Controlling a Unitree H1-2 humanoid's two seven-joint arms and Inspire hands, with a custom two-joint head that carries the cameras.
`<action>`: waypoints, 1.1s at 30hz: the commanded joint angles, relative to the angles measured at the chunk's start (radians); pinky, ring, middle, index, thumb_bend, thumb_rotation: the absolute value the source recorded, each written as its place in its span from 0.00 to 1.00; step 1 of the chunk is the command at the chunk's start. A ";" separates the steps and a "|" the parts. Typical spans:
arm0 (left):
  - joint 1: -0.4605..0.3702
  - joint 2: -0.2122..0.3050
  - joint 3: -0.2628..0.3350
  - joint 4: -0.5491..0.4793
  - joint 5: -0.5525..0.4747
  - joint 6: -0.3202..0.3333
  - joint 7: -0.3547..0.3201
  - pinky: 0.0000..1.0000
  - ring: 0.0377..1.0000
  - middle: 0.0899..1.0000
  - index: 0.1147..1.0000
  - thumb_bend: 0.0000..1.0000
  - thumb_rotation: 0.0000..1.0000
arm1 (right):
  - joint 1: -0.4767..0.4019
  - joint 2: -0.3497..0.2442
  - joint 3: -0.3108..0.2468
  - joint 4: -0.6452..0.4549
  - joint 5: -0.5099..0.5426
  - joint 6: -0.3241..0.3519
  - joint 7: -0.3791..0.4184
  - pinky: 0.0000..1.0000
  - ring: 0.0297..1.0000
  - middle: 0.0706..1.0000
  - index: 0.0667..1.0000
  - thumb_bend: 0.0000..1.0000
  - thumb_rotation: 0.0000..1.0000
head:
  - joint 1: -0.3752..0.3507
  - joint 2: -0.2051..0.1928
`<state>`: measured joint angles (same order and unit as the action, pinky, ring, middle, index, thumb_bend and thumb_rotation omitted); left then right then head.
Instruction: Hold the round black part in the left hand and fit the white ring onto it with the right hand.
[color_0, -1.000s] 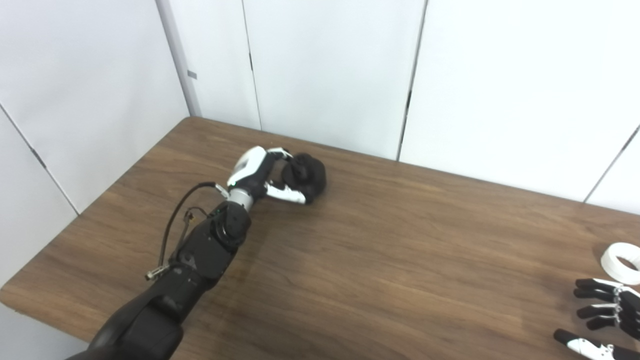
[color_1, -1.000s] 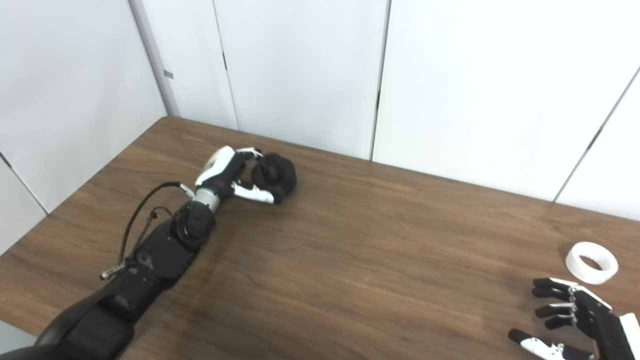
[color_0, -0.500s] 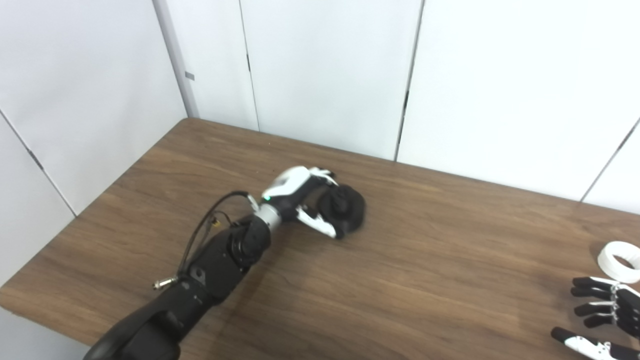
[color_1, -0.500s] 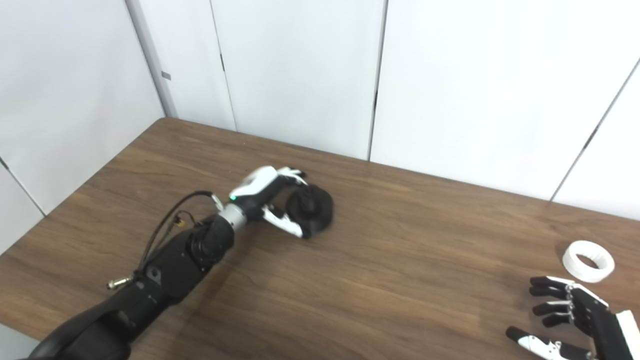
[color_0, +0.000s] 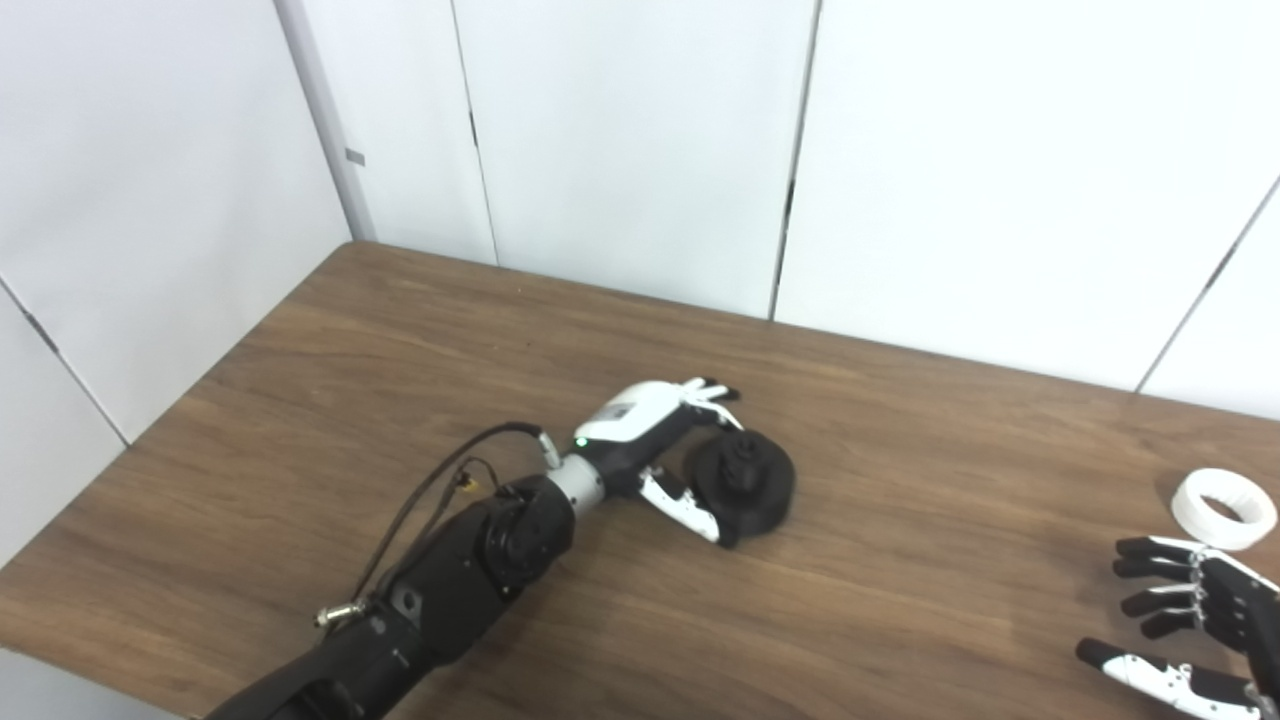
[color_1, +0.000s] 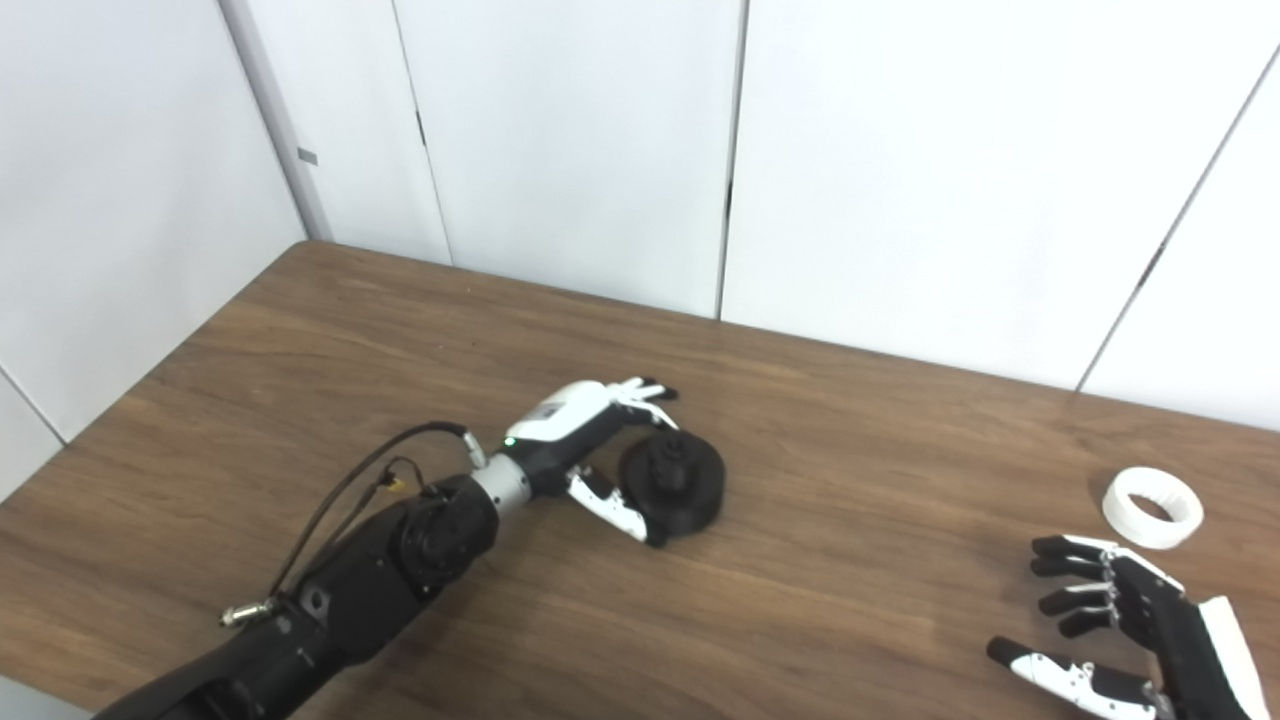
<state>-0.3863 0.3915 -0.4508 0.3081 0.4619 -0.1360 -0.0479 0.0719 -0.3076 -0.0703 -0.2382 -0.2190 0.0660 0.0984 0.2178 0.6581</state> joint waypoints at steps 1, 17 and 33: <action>0.033 -0.017 -0.060 -0.013 0.057 0.003 -0.091 1.00 1.00 0.96 0.42 0.52 0.07 | -0.032 -0.006 -0.009 -0.026 -0.002 -0.045 -0.021 0.46 0.53 0.63 0.64 0.68 0.04 | 0.001 0.001; 0.079 -0.063 -0.234 -0.124 0.108 -0.062 -0.181 1.00 1.00 0.95 0.42 0.52 0.08 | -0.039 0.002 -0.009 -0.031 0.000 -0.039 -0.021 0.45 0.52 0.63 0.64 0.68 0.01 | 0.003 0.008; 0.096 -0.033 -0.213 -0.157 0.093 -0.074 -0.214 1.00 1.00 0.96 0.42 0.52 0.08 | -0.059 0.021 0.000 -0.068 -0.014 -0.018 -0.016 0.45 0.52 0.64 0.64 0.68 0.03 | -0.177 0.079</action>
<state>-0.3275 0.3164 -0.6305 0.1391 0.5059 -0.2117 -0.1699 0.0523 -0.2878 -0.0672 -0.2691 -0.2364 0.0737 0.0980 0.0401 0.7363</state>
